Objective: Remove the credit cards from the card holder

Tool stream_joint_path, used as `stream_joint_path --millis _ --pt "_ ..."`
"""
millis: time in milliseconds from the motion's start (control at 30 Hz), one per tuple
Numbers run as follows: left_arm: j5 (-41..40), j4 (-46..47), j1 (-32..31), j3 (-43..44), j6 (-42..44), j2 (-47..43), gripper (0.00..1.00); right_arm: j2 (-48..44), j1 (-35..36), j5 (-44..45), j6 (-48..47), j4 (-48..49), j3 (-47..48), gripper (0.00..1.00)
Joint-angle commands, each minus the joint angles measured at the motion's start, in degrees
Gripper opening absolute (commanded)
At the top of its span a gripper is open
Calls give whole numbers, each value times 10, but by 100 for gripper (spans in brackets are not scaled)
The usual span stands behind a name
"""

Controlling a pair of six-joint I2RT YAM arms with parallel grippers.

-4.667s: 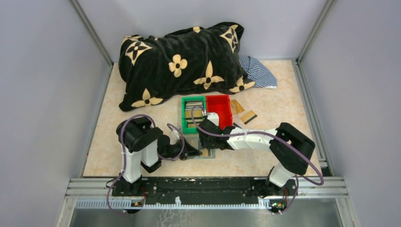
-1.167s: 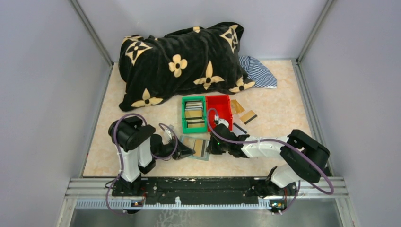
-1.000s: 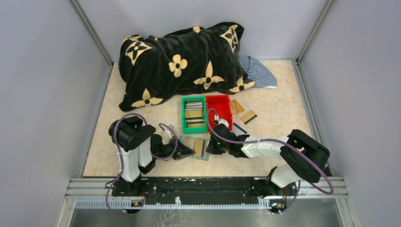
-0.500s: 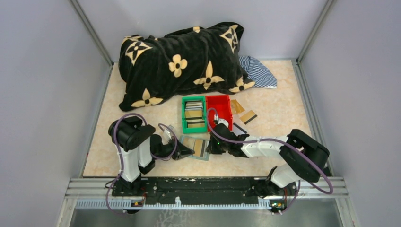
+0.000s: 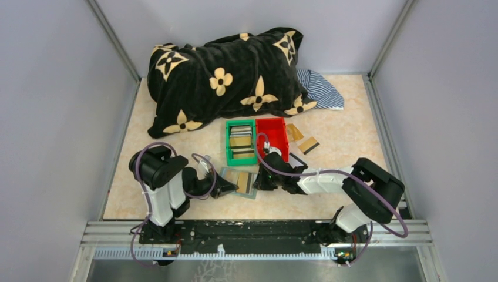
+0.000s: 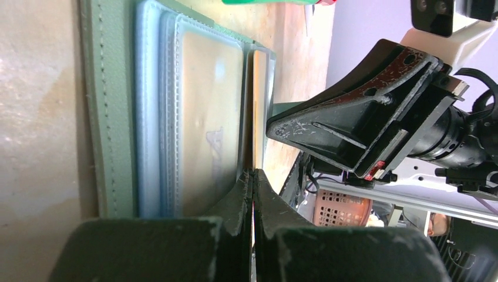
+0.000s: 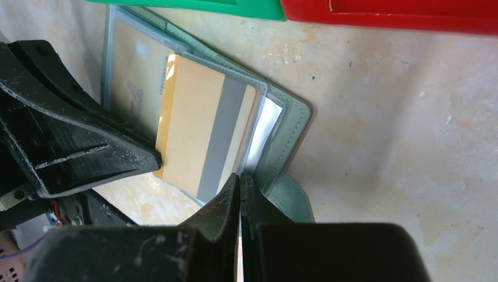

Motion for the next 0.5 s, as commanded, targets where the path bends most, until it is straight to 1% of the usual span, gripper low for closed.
stream_joint_path --millis 0,100,467 --pt "3 137 9 -5 9 -12 0 30 -19 -11 -19 -46 -39 0" --pt "5 137 11 -5 10 -11 0 28 -31 -21 -16 -35 -51 0" --pt "6 137 29 -35 21 -17 0 39 -35 -29 -20 -31 -49 0"
